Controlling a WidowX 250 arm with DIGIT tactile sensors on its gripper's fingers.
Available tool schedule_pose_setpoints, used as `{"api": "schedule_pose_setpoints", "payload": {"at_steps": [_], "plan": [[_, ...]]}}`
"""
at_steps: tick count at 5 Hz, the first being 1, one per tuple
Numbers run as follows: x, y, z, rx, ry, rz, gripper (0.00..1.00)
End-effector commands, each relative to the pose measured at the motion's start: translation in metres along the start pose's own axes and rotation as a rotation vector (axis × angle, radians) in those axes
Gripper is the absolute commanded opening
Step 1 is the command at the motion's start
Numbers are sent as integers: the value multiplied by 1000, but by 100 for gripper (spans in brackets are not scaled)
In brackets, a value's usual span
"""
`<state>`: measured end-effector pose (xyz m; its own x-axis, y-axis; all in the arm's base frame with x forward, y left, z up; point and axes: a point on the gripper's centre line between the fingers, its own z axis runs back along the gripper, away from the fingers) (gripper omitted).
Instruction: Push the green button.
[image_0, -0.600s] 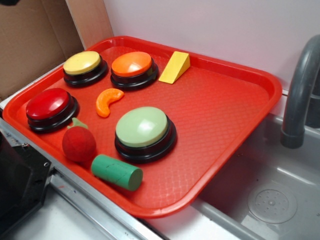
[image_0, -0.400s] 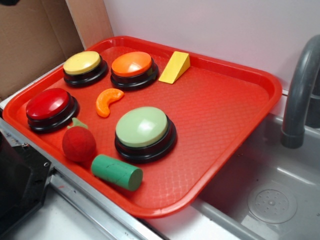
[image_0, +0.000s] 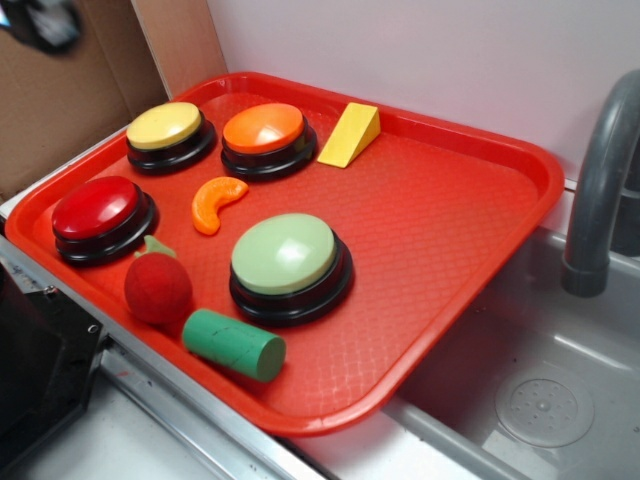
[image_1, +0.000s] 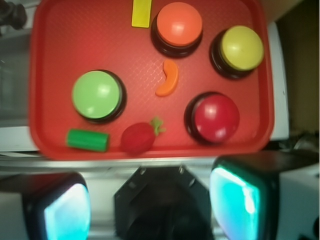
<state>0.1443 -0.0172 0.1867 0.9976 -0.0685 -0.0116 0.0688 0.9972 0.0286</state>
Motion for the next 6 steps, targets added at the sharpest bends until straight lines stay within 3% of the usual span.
{"api": "schedule_pose_setpoints", "payload": {"at_steps": [1, 2, 3, 4, 5, 6], "plan": [[49, -43, -58, 85, -71, -203, 100], [58, -53, -87, 56, -58, -255, 100], [61, -66, -115, 14, -92, -337, 100], [70, -73, -140, -44, -73, -401, 100], [71, -80, -146, -37, -46, -432, 100], [66, -78, -128, 16, -23, -416, 100]]}}
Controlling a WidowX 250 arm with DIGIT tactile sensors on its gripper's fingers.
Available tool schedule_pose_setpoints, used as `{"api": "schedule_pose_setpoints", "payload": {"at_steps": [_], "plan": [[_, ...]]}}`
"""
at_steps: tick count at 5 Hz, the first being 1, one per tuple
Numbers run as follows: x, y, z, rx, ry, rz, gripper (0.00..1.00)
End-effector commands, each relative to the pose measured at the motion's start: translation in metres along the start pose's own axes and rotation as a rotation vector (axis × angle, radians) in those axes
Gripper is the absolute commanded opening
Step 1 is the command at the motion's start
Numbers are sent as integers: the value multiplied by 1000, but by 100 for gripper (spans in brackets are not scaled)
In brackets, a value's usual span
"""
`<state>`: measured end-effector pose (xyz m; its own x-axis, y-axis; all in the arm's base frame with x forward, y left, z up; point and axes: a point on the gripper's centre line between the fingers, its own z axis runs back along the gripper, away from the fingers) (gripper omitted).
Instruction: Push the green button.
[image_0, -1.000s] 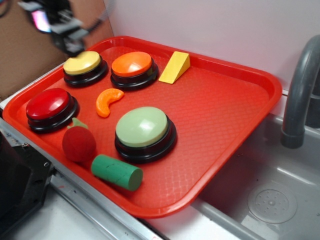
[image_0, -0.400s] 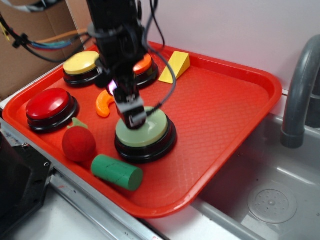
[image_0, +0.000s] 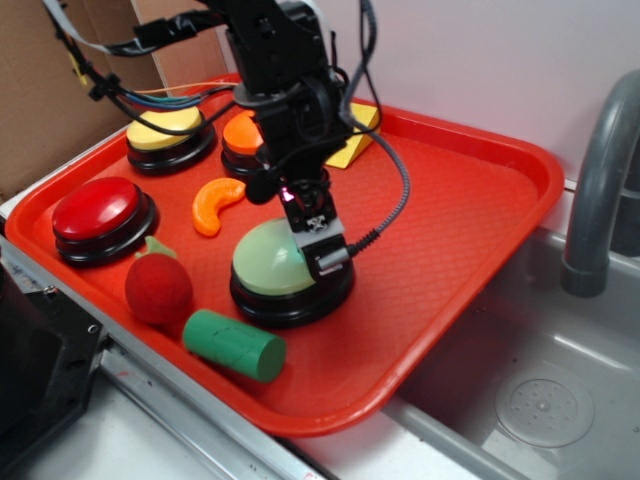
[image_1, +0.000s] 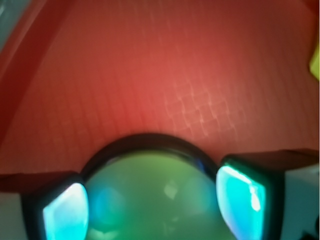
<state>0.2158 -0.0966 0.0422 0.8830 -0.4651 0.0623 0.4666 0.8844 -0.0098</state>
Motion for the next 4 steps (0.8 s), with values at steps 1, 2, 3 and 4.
{"api": "schedule_pose_setpoints", "payload": {"at_steps": [1, 2, 3, 4], "plan": [[-16, -8, 49, 86, 33, 28, 100], [-23, -11, 72, 72, 85, 58, 100], [-30, -9, 82, 35, 102, 71, 100], [-34, -2, 87, -5, 109, 91, 100]]}}
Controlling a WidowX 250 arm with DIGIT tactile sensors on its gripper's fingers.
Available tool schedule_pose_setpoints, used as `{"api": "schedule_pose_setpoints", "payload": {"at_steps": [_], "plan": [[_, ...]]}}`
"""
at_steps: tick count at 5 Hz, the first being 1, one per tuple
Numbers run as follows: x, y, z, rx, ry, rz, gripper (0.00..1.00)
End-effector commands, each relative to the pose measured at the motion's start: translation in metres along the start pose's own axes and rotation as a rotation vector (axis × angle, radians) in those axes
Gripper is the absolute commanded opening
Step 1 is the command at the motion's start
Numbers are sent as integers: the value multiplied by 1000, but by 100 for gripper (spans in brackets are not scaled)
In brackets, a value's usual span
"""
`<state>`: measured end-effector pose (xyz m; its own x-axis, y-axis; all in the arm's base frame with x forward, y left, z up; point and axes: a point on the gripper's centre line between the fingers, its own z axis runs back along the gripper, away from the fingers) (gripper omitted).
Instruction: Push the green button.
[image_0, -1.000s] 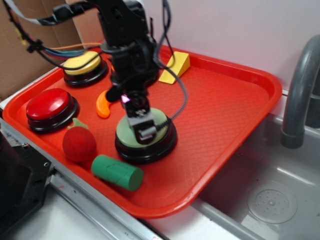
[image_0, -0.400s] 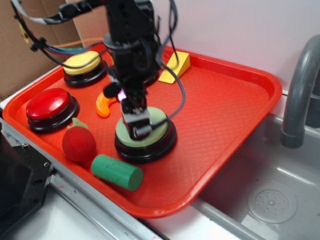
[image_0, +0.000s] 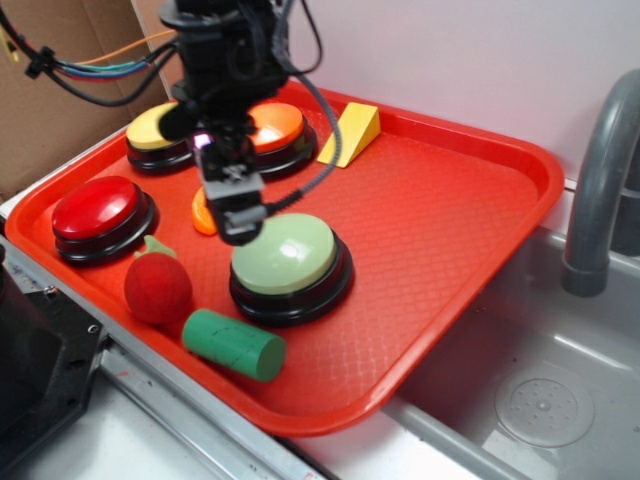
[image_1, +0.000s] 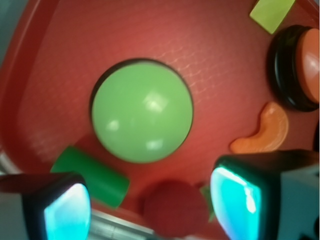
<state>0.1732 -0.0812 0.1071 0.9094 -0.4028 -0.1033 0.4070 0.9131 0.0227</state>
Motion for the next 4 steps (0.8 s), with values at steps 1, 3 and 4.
{"api": "schedule_pose_setpoints", "payload": {"at_steps": [1, 3, 4], "plan": [[3, 10, 26, -32, -63, 43, 100], [5, 16, 33, -20, -76, 73, 100], [6, 16, 37, -15, -84, 81, 100]]}}
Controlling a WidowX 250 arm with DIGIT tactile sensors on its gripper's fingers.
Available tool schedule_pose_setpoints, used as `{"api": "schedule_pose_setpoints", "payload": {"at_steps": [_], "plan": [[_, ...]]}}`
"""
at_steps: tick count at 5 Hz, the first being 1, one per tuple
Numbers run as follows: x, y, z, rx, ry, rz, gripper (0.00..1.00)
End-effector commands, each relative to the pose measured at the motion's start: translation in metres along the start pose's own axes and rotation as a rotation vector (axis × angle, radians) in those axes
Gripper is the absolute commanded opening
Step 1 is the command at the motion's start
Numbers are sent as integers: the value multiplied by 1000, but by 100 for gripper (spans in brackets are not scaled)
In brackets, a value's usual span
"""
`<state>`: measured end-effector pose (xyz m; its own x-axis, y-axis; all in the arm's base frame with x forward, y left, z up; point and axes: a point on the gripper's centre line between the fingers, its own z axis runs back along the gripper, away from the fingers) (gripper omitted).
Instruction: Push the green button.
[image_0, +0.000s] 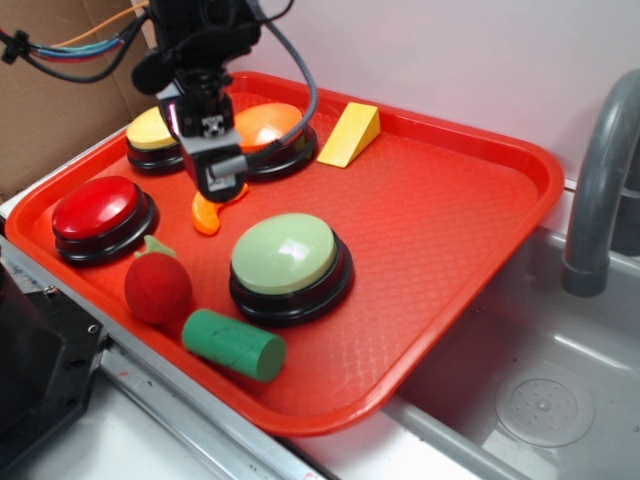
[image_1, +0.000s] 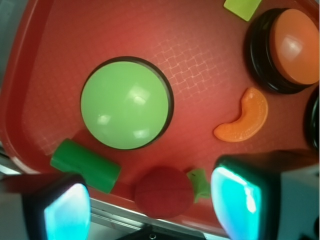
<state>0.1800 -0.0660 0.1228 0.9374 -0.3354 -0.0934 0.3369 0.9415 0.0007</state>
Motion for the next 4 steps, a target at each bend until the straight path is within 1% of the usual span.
{"api": "schedule_pose_setpoints", "payload": {"at_steps": [1, 3, 4], "plan": [[7, -5, 28, 22, -94, 5, 100], [0, -5, 35, 28, -122, 9, 100], [0, -4, 36, 28, -123, 14, 100]]}}
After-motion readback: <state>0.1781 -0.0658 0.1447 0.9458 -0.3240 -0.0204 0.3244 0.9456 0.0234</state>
